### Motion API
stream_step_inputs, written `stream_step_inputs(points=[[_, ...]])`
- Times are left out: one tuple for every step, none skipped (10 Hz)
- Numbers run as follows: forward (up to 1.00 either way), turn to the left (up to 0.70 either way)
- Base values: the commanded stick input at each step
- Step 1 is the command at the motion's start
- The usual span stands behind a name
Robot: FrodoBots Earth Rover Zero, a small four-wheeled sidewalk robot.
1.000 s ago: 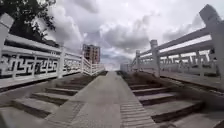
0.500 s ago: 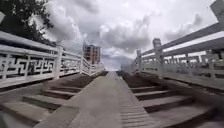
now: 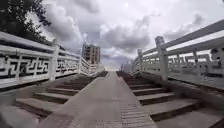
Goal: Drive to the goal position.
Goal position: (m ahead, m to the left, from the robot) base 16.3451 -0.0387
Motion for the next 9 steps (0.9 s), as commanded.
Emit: stream_step_inputs(points=[[0.45,0.0],[0.45,0.0],[0.45,0.0],[0.45,0.0],[0.45,0.0],[0.45,0.0],[0.45,0.0],[0.45,0.0],[0.45,0.0]])
